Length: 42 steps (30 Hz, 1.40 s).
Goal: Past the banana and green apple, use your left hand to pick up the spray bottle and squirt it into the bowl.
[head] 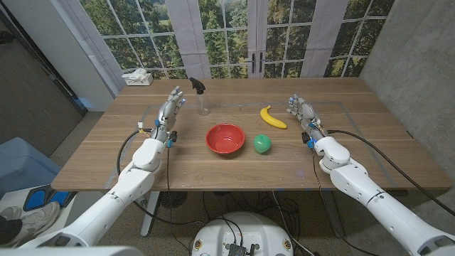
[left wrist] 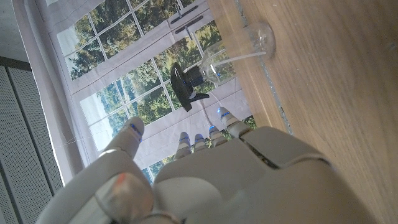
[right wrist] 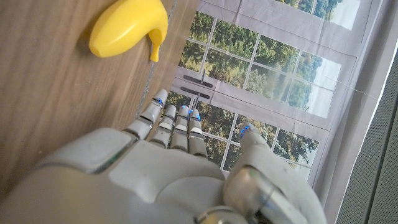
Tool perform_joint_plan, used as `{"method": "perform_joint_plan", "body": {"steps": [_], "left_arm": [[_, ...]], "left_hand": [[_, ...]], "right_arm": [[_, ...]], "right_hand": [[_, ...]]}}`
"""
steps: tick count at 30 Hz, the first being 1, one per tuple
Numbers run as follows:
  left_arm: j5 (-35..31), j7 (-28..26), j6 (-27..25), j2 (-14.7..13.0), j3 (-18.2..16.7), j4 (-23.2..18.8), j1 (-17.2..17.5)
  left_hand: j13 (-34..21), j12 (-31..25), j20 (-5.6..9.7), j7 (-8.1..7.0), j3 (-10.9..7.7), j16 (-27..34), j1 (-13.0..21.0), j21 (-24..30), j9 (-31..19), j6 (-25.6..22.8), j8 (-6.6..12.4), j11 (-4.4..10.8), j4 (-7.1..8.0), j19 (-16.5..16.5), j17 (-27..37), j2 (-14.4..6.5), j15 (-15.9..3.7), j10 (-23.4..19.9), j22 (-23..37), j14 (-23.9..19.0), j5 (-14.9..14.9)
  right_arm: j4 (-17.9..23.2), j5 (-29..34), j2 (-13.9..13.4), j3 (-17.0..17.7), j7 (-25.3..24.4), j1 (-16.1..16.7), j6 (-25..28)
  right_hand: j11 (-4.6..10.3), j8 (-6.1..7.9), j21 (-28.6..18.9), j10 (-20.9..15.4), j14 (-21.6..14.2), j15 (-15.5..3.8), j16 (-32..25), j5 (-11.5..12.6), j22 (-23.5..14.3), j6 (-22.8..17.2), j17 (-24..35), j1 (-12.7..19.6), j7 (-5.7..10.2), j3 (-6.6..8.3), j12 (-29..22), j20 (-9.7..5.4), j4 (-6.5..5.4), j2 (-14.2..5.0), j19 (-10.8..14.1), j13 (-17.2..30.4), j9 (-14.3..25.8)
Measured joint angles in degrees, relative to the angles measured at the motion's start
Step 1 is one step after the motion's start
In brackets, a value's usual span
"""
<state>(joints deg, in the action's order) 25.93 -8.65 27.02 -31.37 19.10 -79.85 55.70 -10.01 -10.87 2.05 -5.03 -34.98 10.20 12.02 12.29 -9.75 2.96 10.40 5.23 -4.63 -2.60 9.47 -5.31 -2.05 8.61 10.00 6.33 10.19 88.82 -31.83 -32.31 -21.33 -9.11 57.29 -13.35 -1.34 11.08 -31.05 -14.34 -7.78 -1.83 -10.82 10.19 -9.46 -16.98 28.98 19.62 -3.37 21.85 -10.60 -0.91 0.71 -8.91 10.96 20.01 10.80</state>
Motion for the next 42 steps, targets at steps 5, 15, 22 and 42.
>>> {"method": "perform_joint_plan", "body": {"steps": [5, 15, 22, 42], "left_arm": [[-2.16, -2.60, -0.73, -0.09, -0.03, -0.53, 0.39], [-7.44, -7.86, -4.85, -0.69, 0.56, -3.98, 1.34], [-12.47, -12.74, -9.38, -0.98, 1.37, -6.40, 1.28], [-20.57, -24.00, -17.24, 0.71, 2.44, -10.20, 1.51]], "left_hand": [[0.00, 0.00, 0.00, -0.50, -0.02, 0.00, 0.78, 0.00, 0.00, 0.54, 0.00, 0.00, -1.90, 0.00, 0.00, 1.06, 0.00, 0.00, -0.01, 0.00, 0.00], [0.01, 0.51, 0.00, 0.65, -0.52, 0.00, 4.21, -0.68, -0.28, 3.93, 0.00, -0.52, -5.40, 0.01, -0.01, 2.18, 0.21, 1.15, 0.02, 0.22, 0.00], [-0.28, 0.00, 0.07, 1.45, -0.54, 0.09, 6.69, -0.53, -0.28, 4.73, 0.64, -1.80, -6.01, -1.61, 0.28, 3.01, 0.09, 0.68, 0.01, -1.35, 0.00], [-0.51, -1.33, -4.02, 2.27, 0.59, 1.06, 13.79, 1.10, -0.53, 1.83, 2.40, -2.35, -6.31, -10.57, 0.27, 9.52, 0.00, -5.65, 0.01, -9.62, -0.23]], "right_arm": [[0.73, 0.16, -0.13, -0.26, -0.16, 0.24, 0.24], [2.35, 0.56, -0.97, -0.34, -0.46, 1.29, 1.15], [3.43, 0.45, -1.59, 0.19, -0.46, 2.57, 1.02], [6.48, 0.63, -3.00, 1.52, -1.29, 5.86, -0.38]], "right_hand": [[0.00, 0.00, 0.00, 0.00, -0.12, 0.12, -0.21, 0.00, 0.00, 0.00, -0.05, -0.02, 0.00, 0.00, -0.22, 0.09, 0.00, 0.02, 0.09, -0.35, 0.00], [-0.40, 0.00, 0.34, -0.40, -0.42, 0.41, -0.43, 0.00, 0.01, -0.31, -0.41, -0.39, -0.31, -0.02, -0.21, 0.60, 0.33, 0.39, 0.60, -0.79, 0.00], [-0.62, 0.00, 0.33, -0.62, -0.42, 0.41, -0.49, 0.00, 0.01, -0.31, -0.58, -0.39, -0.31, -0.01, -0.21, 0.71, 0.32, 0.39, 0.71, -0.88, -0.01], [-0.71, 0.00, 0.76, -1.34, -1.16, 1.15, -1.09, 0.00, 0.01, -0.71, -1.11, -1.38, -0.72, -0.26, -0.43, 1.33, 0.56, 0.61, 1.32, -1.68, -0.01]]}}
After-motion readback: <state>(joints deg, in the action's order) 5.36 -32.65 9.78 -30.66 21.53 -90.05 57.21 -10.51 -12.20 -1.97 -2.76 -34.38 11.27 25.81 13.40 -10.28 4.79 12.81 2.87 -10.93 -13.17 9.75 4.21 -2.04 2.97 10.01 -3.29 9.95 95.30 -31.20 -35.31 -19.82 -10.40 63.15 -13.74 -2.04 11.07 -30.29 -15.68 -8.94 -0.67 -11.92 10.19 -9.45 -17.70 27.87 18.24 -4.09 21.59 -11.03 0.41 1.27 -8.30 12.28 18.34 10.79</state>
